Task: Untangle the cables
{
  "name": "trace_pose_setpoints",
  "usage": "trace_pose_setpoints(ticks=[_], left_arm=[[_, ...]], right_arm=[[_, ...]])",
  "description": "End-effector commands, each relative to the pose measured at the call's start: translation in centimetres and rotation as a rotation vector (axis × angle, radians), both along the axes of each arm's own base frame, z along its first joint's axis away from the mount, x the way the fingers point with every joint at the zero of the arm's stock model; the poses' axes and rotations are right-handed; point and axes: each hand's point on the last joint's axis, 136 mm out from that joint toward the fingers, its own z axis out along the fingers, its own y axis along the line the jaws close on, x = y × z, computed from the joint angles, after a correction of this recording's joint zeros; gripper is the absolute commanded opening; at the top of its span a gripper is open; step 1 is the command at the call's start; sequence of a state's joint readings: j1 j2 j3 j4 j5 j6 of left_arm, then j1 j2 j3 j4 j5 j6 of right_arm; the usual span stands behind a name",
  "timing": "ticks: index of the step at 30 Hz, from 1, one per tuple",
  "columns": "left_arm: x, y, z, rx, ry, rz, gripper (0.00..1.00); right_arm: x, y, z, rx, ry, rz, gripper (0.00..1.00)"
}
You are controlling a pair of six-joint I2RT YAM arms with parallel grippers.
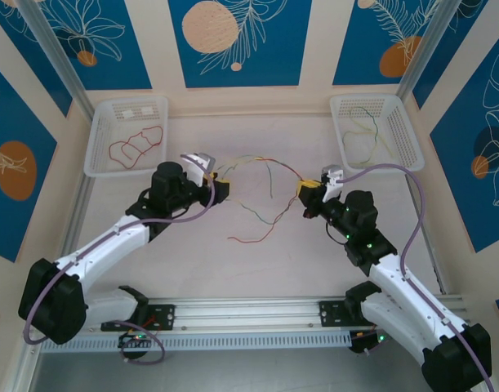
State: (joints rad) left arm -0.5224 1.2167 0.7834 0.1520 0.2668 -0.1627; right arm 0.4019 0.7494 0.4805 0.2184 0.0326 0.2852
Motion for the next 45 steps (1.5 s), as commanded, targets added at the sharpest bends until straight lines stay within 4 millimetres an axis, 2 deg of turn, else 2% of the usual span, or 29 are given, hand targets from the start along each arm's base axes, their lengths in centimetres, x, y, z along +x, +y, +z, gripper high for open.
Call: trace_pose_setpoints(ticks=[1, 6, 11, 19, 27, 29, 31, 33, 39, 45], left_arm=[[0.4, -0.3, 0.5, 0.01, -0.033, -0.002, 0.5], [0.5, 0.2, 0.4, 0.013, -0.046, 0.023, 0.19], [0.7, 0.8, 0.2, 0.03, -0.048, 0.058, 0.03], [1.5, 1.8, -0.6, 0.065, -0.042, 0.127, 0.0], [2.4, 3.9, -1.1, 0.043, -0.022, 0.226, 0.0], [2.2, 3.8, -0.7, 0.029, -0.03, 0.211, 0.0], [2.0, 3.6, -0.6, 0.026, -0.03, 0.193, 0.13], [1.9, 3.6, -0.4, 0.029, -0.028, 0.19, 0.0], [1.1, 3.3, 2.2, -0.036, -0.083, 0.164, 0.0], [-0.9, 1.0, 5.3, -0.124, -0.138, -0.012, 0.0]], right_arm=[[-1.2, 0.9, 2.4, 0.027, -0.103, 0.076, 0.0], [-1.3, 0.5, 2.9, 0.017, -0.115, 0.054, 0.0], [-1.3, -0.3, 3.5, 0.022, -0.146, 0.018, 0.0], [-1.6, -1.4, 4.4, 0.012, -0.178, -0.018, 0.0], [-1.9, -3.0, 4.2, 0.011, -0.171, -0.066, 0.0], [-2.0, -3.2, 4.1, 0.016, -0.164, -0.073, 0.0], [-2.1, -3.2, 4.1, 0.023, -0.16, -0.065, 0.0], [-2.1, -3.2, 3.8, 0.021, -0.154, -0.063, 0.0], [-2.0, -3.2, 3.1, -0.006, -0.14, -0.06, 0.0], [-1.7, -2.1, 2.4, 0.0, -0.085, -0.003, 0.0]])
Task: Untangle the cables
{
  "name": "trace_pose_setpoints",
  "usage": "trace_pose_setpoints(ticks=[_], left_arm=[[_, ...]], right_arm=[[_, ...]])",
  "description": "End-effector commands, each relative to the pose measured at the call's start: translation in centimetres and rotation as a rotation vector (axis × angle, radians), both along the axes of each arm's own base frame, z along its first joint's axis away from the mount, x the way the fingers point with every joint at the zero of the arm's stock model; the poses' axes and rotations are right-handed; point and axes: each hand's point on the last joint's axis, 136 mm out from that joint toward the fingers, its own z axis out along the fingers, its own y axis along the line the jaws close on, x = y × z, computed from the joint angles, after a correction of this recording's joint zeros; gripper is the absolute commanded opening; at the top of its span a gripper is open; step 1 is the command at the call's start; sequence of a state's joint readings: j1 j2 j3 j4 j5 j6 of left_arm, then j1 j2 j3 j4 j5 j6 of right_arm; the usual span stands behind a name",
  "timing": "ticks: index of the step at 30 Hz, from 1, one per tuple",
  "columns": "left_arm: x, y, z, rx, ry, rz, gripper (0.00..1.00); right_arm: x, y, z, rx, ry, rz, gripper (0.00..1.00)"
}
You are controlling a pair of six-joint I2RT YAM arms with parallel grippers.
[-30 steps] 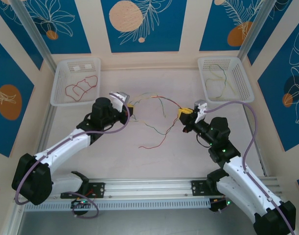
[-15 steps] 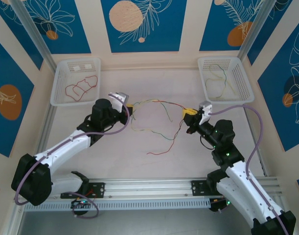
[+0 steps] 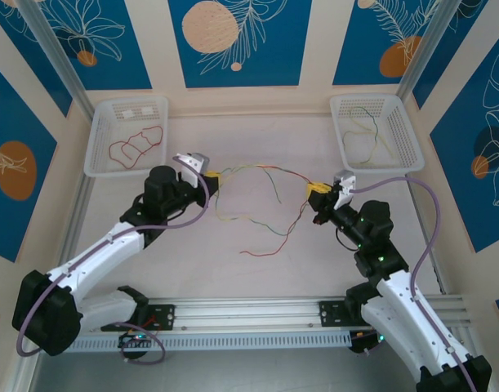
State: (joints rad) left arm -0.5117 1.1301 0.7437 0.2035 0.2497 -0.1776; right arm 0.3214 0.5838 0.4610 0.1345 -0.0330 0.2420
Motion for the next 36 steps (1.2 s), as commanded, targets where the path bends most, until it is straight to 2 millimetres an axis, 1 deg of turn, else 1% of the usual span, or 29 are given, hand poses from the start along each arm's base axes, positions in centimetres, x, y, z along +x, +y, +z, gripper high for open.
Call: trace_pose_setpoints(ticks=[1, 3, 5, 9, 15, 18, 23, 25, 28, 30, 32, 36], left_arm=[[-0.6, -0.6, 3.2, -0.083, -0.068, -0.068, 0.0], [-1.2, -1.9, 3.6, -0.102, -0.058, -0.147, 0.0], [-1.6, -3.0, 3.5, -0.101, -0.037, -0.2, 0.0], [-2.1, -4.8, 3.7, -0.128, -0.033, -0.253, 0.0], [-2.4, -6.6, 4.4, -0.144, -0.035, -0.289, 0.0], [-2.8, -6.9, 5.9, -0.188, -0.059, -0.304, 0.0], [-3.4, -6.6, 8.2, -0.21, -0.113, -0.31, 0.0], [-3.4, -6.0, 8.7, -0.197, -0.138, -0.284, 0.0], [-3.6, -4.6, 9.7, -0.192, -0.186, -0.222, 0.0], [-4.1, -3.7, 10.4, -0.197, -0.222, -0.2, 0.0], [-4.4, -3.2, 10.7, -0.186, -0.239, -0.19, 0.0], [-4.4, -3.1, 9.7, -0.146, -0.21, -0.192, 0.0]], right_arm=[[0.2, 0.6, 0.5, 0.012, 0.007, 0.036, 0.0], [0.2, 1.9, 0.2, 0.019, 0.03, 0.097, 0.0], [0.3, 3.0, -0.2, 0.005, 0.046, 0.132, 0.0], [0.4, 4.8, -0.3, -0.011, 0.03, 0.163, 0.0], [0.6, 6.4, -0.8, -0.049, 0.04, 0.199, 0.0], [0.7, 6.7, -1.3, -0.065, 0.051, 0.2, 0.0], [1.6, 6.1, -2.2, -0.095, 0.083, 0.138, 0.0], [2.1, 5.6, -2.6, -0.112, 0.095, 0.099, 0.0], [3.0, 4.6, -3.1, -0.131, 0.125, 0.029, 0.0], [3.2, 4.6, -3.5, -0.143, 0.141, 0.023, 0.0], [3.3, 4.7, -3.9, -0.145, 0.151, 0.023, 0.0], [3.3, 5.0, -3.6, -0.13, 0.138, 0.036, 0.0]])
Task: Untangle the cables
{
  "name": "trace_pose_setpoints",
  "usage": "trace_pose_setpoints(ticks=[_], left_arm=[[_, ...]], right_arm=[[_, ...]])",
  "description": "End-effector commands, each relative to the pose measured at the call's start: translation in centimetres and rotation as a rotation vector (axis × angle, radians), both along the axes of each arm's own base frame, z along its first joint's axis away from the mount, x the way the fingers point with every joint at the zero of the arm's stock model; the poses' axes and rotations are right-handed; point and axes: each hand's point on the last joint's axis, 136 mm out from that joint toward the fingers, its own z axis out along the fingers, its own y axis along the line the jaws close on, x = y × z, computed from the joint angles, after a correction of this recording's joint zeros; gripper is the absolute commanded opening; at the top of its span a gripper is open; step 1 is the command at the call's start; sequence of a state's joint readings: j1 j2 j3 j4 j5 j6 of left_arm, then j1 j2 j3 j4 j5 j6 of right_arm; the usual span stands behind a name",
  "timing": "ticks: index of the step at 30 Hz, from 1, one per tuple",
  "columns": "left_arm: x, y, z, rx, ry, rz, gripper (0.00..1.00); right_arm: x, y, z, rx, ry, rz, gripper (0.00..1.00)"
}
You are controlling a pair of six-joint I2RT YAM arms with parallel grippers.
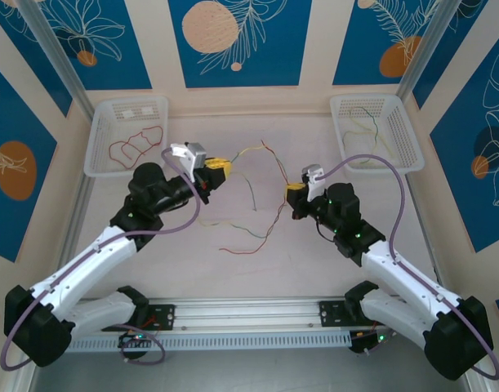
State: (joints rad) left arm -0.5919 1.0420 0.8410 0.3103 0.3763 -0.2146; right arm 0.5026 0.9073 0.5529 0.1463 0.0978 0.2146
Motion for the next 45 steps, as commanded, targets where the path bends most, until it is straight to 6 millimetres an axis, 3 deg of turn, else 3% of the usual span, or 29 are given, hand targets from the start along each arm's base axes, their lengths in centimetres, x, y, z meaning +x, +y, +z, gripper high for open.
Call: trace_pose_setpoints(ticks=[1, 6, 9, 17, 21, 26, 29, 31, 33, 35, 39, 45], left_arm=[[0.1, 0.1, -0.9, 0.039, 0.0, 0.014, 0.0], [0.3, 0.2, -1.6, 0.051, -0.008, 0.029, 0.0], [0.6, -0.1, -1.8, 0.069, 0.014, 0.026, 0.0], [1.1, -0.5, -1.8, 0.056, 0.021, 0.017, 0.0], [1.7, 0.0, -1.5, 0.036, 0.025, 0.068, 0.0], [2.4, 0.6, -1.2, 0.032, 0.028, 0.119, 0.0], [2.8, 0.9, -1.8, 0.063, 0.046, 0.146, 0.0], [3.0, 1.2, -2.2, 0.071, 0.054, 0.173, 0.11], [3.5, 1.9, -2.9, 0.079, 0.069, 0.218, 0.13], [3.8, 2.5, -4.0, 0.096, 0.093, 0.258, 0.23], [4.1, 3.4, -7.6, 0.154, 0.18, 0.312, 0.25], [5.8, 7.1, -13.0, 0.164, 0.328, 0.496, 0.46]], right_arm=[[0.3, 0.1, 1.5, 0.007, -0.046, -0.008, 0.02], [-0.7, 0.2, 3.6, 0.034, -0.114, 0.029, 0.33], [-0.9, -0.4, 4.4, 0.043, -0.138, 0.01, 0.41], [-1.1, -0.7, 4.0, 0.086, -0.128, 0.018, 0.47], [0.3, -1.3, 1.5, 0.146, -0.031, -0.03, 0.56], [0.3, -0.1, -1.8, 0.204, 0.063, 0.019, 0.6], [0.4, -0.5, -1.6, 0.192, 0.032, -0.013, 0.61], [0.3, -1.0, -0.8, 0.176, -0.008, -0.026, 0.61], [0.2, -1.4, 0.1, 0.148, -0.044, -0.038, 0.61], [-0.2, -1.2, 0.9, 0.116, -0.075, -0.005, 0.61], [-0.6, -0.5, 1.4, 0.058, -0.065, 0.05, 0.61], [-0.5, -1.0, 1.4, 0.099, -0.086, 0.013, 0.61]])
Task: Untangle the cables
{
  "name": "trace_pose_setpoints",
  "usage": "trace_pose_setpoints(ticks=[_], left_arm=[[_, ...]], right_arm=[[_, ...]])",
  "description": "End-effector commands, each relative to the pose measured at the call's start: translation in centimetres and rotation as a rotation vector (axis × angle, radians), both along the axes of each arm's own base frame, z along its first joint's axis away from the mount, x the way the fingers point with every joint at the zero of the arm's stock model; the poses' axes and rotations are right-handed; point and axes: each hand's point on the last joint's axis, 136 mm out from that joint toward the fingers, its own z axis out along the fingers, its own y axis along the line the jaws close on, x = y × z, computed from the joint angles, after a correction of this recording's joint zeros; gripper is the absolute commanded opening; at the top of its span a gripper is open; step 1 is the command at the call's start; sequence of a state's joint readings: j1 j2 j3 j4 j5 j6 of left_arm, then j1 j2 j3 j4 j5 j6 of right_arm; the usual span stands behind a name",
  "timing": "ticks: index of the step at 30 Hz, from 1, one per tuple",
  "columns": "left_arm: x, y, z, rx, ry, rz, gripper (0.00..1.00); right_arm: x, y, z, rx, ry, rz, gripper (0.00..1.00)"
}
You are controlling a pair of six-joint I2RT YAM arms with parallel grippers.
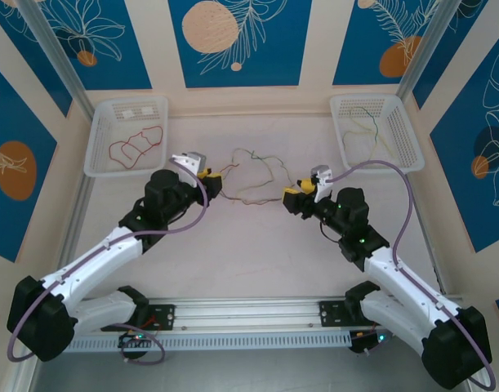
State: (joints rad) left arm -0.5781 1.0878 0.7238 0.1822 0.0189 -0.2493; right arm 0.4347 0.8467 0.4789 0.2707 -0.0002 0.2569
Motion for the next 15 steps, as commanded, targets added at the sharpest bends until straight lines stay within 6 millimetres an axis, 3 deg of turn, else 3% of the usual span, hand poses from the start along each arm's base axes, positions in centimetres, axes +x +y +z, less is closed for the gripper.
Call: trace_pose_setpoints(ticks=[1, 4, 8, 12, 15], left_arm=[[1.6, 2.9, -3.6, -0.017, 0.113, 0.139, 0.47], [3.8, 2.8, -6.8, -0.027, 0.246, 0.127, 0.52], [6.9, 0.5, -10.7, 0.111, 0.392, 0.039, 0.56], [9.7, -1.7, -12.6, 0.145, 0.459, -0.042, 0.54], [11.2, -2.1, -13.8, 0.16, 0.49, -0.038, 0.54]], right_arm=[[0.0, -0.1, 0.0, 0.003, -0.022, -0.009, 0.61], [0.3, 0.2, -0.2, 0.015, -0.005, -0.002, 0.61], [0.3, 0.7, -0.2, 0.014, 0.012, 0.012, 0.61], [-0.2, 0.5, 0.4, 0.017, 0.0, 0.009, 0.61], [-0.7, 0.1, 0.7, 0.012, -0.009, 0.0, 0.61]])
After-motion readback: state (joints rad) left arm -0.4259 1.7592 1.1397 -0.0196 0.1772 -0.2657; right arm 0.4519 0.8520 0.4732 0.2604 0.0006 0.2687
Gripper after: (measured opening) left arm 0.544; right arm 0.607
